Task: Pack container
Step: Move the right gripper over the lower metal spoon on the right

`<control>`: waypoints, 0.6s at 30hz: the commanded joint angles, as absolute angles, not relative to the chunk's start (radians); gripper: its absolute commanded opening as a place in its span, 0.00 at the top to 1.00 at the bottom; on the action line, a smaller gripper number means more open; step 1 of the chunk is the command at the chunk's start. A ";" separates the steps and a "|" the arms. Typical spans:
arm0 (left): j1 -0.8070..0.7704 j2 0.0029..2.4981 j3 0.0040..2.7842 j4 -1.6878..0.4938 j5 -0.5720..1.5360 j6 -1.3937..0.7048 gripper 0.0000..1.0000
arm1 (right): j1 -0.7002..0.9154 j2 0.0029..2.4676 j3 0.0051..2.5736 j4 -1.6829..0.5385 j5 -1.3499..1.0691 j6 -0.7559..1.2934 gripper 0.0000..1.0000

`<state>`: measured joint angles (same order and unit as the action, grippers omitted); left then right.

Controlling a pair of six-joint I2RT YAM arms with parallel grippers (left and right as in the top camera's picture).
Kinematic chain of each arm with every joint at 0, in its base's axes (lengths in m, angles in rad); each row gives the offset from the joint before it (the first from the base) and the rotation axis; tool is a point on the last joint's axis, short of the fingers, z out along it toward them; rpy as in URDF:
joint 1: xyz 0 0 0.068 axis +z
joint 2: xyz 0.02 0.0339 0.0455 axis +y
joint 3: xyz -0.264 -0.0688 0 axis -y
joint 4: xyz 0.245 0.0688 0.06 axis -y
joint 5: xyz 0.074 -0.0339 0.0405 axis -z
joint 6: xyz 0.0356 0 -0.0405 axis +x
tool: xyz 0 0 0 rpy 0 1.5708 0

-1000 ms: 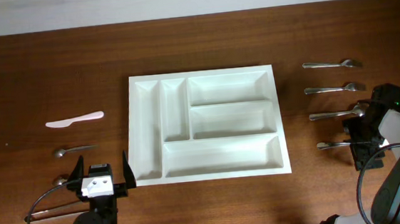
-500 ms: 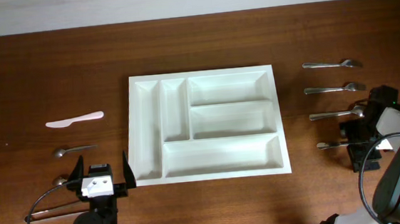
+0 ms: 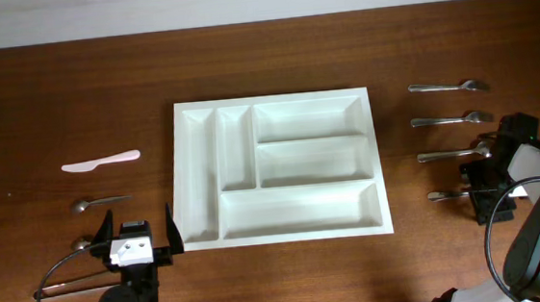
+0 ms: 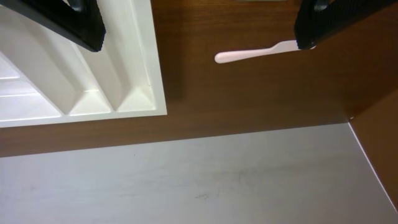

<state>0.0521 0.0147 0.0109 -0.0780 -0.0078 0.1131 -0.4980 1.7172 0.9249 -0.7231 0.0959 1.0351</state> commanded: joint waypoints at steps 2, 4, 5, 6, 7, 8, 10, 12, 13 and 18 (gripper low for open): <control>0.055 0.006 0.009 -0.083 -0.007 0.129 0.01 | -0.505 1.730 0.934 -0.706 0.105 1.025 0.14; 0.055 0.006 0.009 -0.083 -0.007 0.129 0.01 | -0.505 1.730 0.933 -0.703 0.104 1.025 0.14; 0.055 0.006 0.009 -0.083 -0.007 0.129 0.01 | -0.505 1.730 0.933 -0.699 0.104 1.026 0.14; 0.055 0.006 0.009 -0.083 -0.007 0.129 0.01 | -0.505 1.730 0.933 -0.690 0.104 1.026 0.14; 0.055 0.006 0.009 -0.083 -0.007 0.129 0.01 | -0.505 1.730 0.933 -0.681 0.104 1.026 0.14; 0.055 0.006 0.009 -0.083 -0.007 0.129 0.01 | -0.505 1.730 0.933 -0.674 0.103 1.026 0.16; 0.055 0.006 0.009 -0.083 -0.007 0.129 0.01 | -0.505 1.730 0.933 -0.666 0.100 1.026 0.21; 0.055 0.006 0.009 -0.083 -0.007 0.129 0.01 | -0.505 1.730 0.933 -0.666 0.100 1.026 0.28; 0.055 0.006 0.009 -0.083 -0.007 0.129 0.01 | -0.505 1.730 0.933 -0.666 0.100 1.026 0.30; 0.055 0.006 0.009 -0.083 -0.007 0.129 0.01 | -0.505 1.730 0.933 -0.666 0.101 1.026 0.47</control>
